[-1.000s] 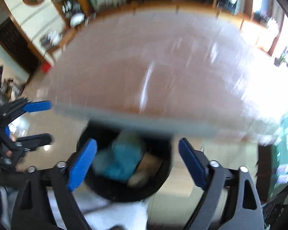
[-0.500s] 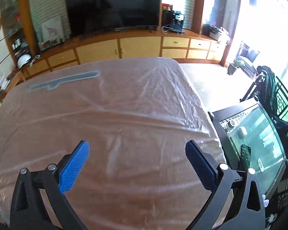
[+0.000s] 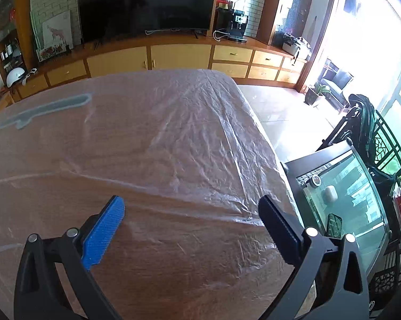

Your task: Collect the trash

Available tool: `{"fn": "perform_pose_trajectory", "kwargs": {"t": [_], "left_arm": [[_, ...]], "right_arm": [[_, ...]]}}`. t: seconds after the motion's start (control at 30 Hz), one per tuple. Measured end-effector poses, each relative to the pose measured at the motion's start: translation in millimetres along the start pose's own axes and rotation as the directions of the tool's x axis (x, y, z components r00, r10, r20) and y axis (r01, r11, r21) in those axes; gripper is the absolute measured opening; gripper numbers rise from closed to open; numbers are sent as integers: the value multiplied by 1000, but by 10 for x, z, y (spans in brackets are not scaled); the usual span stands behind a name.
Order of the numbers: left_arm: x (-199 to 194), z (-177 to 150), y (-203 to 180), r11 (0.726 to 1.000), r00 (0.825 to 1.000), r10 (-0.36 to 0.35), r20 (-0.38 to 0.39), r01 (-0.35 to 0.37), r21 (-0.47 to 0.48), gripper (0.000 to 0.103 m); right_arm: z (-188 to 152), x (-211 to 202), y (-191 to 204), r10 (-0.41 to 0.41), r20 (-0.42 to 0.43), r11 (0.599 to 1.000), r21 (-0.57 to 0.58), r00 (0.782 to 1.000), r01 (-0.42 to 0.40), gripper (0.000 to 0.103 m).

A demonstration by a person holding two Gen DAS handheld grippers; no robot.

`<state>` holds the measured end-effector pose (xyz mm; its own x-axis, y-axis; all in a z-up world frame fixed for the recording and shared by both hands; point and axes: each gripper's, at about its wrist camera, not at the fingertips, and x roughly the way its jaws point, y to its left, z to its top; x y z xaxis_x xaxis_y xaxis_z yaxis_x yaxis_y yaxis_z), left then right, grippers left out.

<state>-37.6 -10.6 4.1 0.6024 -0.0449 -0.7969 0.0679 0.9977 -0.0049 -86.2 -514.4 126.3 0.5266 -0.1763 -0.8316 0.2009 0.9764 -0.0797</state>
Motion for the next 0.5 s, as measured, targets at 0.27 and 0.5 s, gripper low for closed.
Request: {"fn": "perform_pose_trajectory", "kwargs": {"t": [0.27, 0.5], "left_arm": [[32, 19, -46, 1000, 1000, 15, -14, -15, -8, 102], [32, 31, -50, 1000, 1000, 14, -14, -15, -9, 102]], "right_arm": [[4, 94, -194, 37, -23, 996, 83, 999, -35, 99], [2, 90, -186, 36, -23, 996, 83, 999, -34, 99]]}}
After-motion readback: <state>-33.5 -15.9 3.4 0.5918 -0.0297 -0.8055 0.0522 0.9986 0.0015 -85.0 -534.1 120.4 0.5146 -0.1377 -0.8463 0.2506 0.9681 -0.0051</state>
